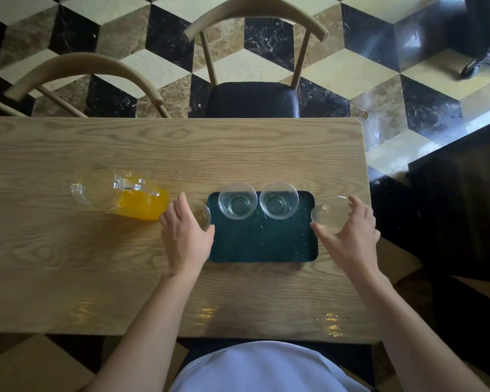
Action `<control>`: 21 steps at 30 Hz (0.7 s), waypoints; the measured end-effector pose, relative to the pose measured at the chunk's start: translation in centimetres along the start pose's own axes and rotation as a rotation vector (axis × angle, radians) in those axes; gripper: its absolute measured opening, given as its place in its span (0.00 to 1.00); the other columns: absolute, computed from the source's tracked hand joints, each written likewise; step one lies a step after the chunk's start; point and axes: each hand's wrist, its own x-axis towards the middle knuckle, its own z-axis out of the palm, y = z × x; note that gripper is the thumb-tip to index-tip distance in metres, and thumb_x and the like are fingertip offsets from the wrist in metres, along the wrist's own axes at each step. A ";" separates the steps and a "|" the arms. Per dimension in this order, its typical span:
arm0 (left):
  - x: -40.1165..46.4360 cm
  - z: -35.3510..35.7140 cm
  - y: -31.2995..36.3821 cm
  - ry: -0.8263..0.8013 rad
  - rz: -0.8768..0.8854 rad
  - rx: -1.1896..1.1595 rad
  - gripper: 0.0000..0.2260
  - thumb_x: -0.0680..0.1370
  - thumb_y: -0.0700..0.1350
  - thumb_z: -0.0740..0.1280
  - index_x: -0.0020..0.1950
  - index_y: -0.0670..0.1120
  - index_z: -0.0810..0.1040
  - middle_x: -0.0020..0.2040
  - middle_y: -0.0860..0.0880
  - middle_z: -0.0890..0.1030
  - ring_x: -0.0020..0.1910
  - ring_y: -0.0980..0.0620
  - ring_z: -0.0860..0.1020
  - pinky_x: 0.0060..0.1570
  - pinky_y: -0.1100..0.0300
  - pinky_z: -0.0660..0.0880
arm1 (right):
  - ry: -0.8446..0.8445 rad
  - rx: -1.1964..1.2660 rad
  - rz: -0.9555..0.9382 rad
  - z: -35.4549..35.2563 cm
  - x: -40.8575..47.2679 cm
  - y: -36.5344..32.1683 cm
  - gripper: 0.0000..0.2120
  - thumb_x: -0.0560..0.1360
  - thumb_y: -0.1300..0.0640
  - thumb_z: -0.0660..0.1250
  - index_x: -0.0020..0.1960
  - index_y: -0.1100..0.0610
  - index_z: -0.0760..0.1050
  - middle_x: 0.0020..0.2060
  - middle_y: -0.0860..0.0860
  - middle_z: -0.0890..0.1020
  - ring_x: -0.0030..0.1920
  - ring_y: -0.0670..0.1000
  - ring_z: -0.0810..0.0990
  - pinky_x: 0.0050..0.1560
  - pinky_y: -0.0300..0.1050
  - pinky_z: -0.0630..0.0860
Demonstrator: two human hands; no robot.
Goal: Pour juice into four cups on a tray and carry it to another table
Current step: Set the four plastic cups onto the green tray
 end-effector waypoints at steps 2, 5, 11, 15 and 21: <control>-2.0 0.0 -0.1 0.052 0.027 -0.063 0.45 0.67 0.50 0.81 0.76 0.39 0.62 0.69 0.36 0.73 0.66 0.37 0.71 0.65 0.42 0.73 | -0.035 -0.029 -0.013 0.4 -1.6 0.1 0.45 0.67 0.36 0.73 0.76 0.54 0.60 0.70 0.53 0.69 0.69 0.55 0.69 0.68 0.62 0.65; -4.9 0.4 0.4 0.059 0.104 -0.148 0.46 0.66 0.51 0.82 0.77 0.39 0.62 0.67 0.39 0.75 0.64 0.40 0.71 0.63 0.45 0.74 | -0.133 -0.056 -0.059 1.8 -3.5 -0.1 0.46 0.66 0.34 0.73 0.76 0.53 0.59 0.69 0.52 0.70 0.69 0.54 0.69 0.67 0.60 0.65; -7.7 2.1 2.7 -0.077 0.163 -0.238 0.50 0.66 0.53 0.81 0.79 0.48 0.56 0.68 0.43 0.74 0.64 0.44 0.72 0.61 0.51 0.74 | -0.237 -0.056 -0.152 4.0 -5.0 -1.7 0.49 0.64 0.39 0.77 0.77 0.54 0.58 0.70 0.50 0.69 0.70 0.53 0.68 0.67 0.55 0.63; -7.6 3.2 3.2 -0.111 0.205 -0.268 0.50 0.65 0.50 0.82 0.79 0.51 0.55 0.69 0.43 0.74 0.66 0.42 0.72 0.64 0.46 0.74 | -0.269 -0.070 -0.196 4.6 -5.3 -2.5 0.52 0.64 0.40 0.77 0.78 0.55 0.56 0.72 0.50 0.68 0.71 0.52 0.66 0.68 0.55 0.62; -7.0 3.4 3.3 -0.127 0.244 -0.251 0.52 0.64 0.52 0.83 0.78 0.51 0.53 0.69 0.42 0.74 0.67 0.41 0.72 0.65 0.48 0.73 | -0.261 -0.088 -0.225 5.2 -5.6 -2.8 0.52 0.64 0.39 0.77 0.78 0.55 0.55 0.71 0.50 0.69 0.70 0.53 0.67 0.67 0.54 0.64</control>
